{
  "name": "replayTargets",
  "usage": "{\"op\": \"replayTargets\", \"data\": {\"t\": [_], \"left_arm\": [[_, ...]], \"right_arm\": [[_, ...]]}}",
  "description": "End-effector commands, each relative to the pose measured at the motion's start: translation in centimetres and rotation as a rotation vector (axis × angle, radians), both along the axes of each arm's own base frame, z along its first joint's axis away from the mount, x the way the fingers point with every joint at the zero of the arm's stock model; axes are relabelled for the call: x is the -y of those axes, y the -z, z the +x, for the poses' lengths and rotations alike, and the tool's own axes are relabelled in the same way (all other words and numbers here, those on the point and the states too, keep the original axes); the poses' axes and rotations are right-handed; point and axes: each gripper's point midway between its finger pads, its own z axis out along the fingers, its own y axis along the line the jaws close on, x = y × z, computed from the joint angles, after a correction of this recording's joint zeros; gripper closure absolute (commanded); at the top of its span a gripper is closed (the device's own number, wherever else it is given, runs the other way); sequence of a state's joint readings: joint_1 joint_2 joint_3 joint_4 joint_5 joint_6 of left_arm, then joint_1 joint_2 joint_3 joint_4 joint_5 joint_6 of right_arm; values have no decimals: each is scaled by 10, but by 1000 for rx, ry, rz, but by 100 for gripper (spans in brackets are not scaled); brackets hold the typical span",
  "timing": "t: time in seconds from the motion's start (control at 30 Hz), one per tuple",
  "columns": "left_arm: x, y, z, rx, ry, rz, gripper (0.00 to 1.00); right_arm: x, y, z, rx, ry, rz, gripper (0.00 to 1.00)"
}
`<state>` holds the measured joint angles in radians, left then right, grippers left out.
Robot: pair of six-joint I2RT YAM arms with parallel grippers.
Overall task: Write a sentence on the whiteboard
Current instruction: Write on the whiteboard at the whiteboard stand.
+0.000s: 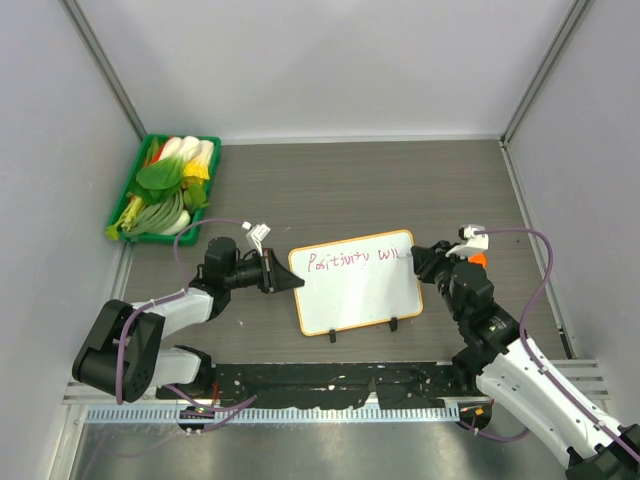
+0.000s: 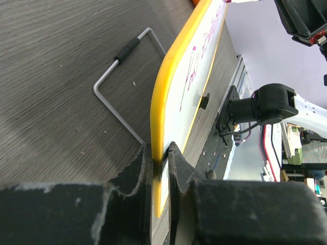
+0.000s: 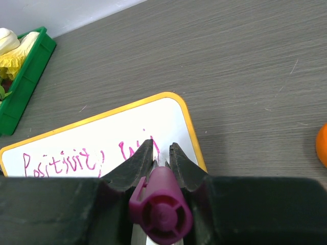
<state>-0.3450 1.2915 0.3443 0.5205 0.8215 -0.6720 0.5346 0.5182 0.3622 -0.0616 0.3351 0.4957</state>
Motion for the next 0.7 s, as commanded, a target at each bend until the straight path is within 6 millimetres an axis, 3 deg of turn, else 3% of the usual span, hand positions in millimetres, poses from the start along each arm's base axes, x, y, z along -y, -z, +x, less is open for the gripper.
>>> {"op": "replayTargets", "data": {"t": [0.0,0.27,0.67], "left_arm": [[-10,22,8,2,-63,96,100],[-10,22,8,1,-64,95,100],[-10,22,9,1,-65,95,100]], "right_arm": [[7,-5,6,14,45,-13,99],[7,-28,16,76,70,5,99],[8,-35,24,100,100,18,99]]}}
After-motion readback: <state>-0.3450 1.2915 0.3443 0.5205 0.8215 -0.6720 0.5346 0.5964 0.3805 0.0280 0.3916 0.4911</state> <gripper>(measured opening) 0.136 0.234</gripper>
